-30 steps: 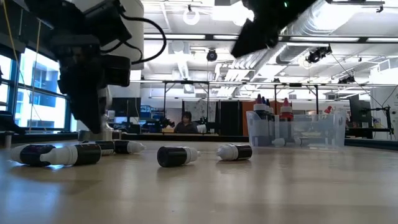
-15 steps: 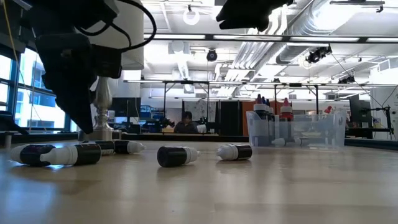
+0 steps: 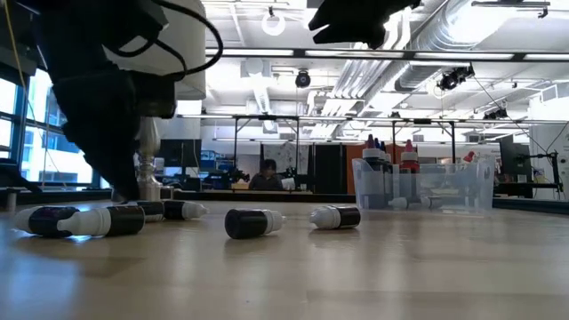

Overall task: Pick & Place food coloring
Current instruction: Put the small blue food coloring bottle into the transparent bin, then put the bottom small red food coloring bottle into the transparent bin

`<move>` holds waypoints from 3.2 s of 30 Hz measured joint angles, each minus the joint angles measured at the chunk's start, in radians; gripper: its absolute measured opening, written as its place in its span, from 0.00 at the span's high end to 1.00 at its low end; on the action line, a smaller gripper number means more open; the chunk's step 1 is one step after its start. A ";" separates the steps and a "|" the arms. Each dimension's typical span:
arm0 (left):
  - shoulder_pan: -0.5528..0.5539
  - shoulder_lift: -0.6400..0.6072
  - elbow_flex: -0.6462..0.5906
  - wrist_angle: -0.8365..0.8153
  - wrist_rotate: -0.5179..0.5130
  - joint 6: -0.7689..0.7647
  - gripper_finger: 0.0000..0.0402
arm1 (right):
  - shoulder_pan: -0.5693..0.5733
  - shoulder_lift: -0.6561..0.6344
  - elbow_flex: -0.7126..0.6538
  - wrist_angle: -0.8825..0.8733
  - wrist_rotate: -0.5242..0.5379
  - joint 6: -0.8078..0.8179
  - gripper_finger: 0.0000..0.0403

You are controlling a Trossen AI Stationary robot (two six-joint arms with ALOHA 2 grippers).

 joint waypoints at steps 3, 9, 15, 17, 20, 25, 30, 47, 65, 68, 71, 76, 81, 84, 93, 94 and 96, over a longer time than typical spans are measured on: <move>-0.003 0.034 0.002 0.055 0.007 -0.002 0.67 | 0.003 0.000 0.000 -0.004 -0.005 0.000 0.55; -0.002 0.075 0.002 0.078 0.008 -0.003 0.67 | 0.005 0.000 0.000 -0.018 -0.006 0.000 0.55; -0.002 0.086 0.002 0.081 0.011 0.040 0.67 | 0.005 0.000 0.000 -0.030 -0.006 0.035 0.55; -0.003 0.088 0.002 0.081 0.009 0.098 0.68 | 0.005 0.000 0.000 -0.036 -0.006 0.043 0.55; -0.003 0.094 0.002 0.091 -0.008 0.133 0.71 | 0.005 0.000 0.000 -0.037 -0.006 0.052 0.55; -0.002 0.095 0.002 0.097 -0.024 0.132 0.82 | 0.005 0.000 0.000 -0.036 -0.006 0.099 0.55; -0.001 0.098 0.040 0.058 -0.060 0.134 0.86 | 0.005 -0.046 0.000 -0.119 -0.051 0.129 0.55; 0.222 0.195 0.456 0.161 -0.033 0.602 0.81 | 0.263 -0.219 -0.133 -0.640 0.094 0.566 0.55; 0.354 0.779 1.101 0.237 -0.029 0.780 0.81 | 0.351 -0.421 -0.216 -0.728 -0.159 0.955 0.55; 0.358 0.823 1.177 0.201 -0.028 0.779 0.81 | 0.374 -0.451 -0.216 -0.721 -0.100 0.893 0.55; 0.358 0.876 1.233 0.204 -0.052 0.783 0.81 | 0.388 -0.476 -0.216 -0.709 -0.073 0.855 0.55; 0.359 0.910 1.242 0.137 -0.074 0.787 0.80 | 0.391 -0.489 -0.216 -0.674 -0.045 0.840 0.55; 0.366 0.945 1.244 0.140 -0.080 0.787 0.70 | 0.391 -0.486 -0.215 -0.635 -0.043 0.837 0.55; 0.371 0.936 1.247 0.135 -0.073 0.787 0.63 | 0.391 -0.485 -0.215 -0.628 -0.043 0.837 0.55; 0.335 0.789 1.247 -0.076 0.188 0.787 0.61 | 0.390 -0.485 -0.215 -0.623 -0.024 0.816 0.55; 0.332 0.750 1.247 -0.144 0.204 0.783 0.62 | 0.390 -0.485 -0.215 -0.622 -0.023 0.797 0.55; 0.327 0.700 1.252 -0.258 0.225 0.756 0.63 | 0.390 -0.485 -0.215 -0.622 -0.021 0.754 0.55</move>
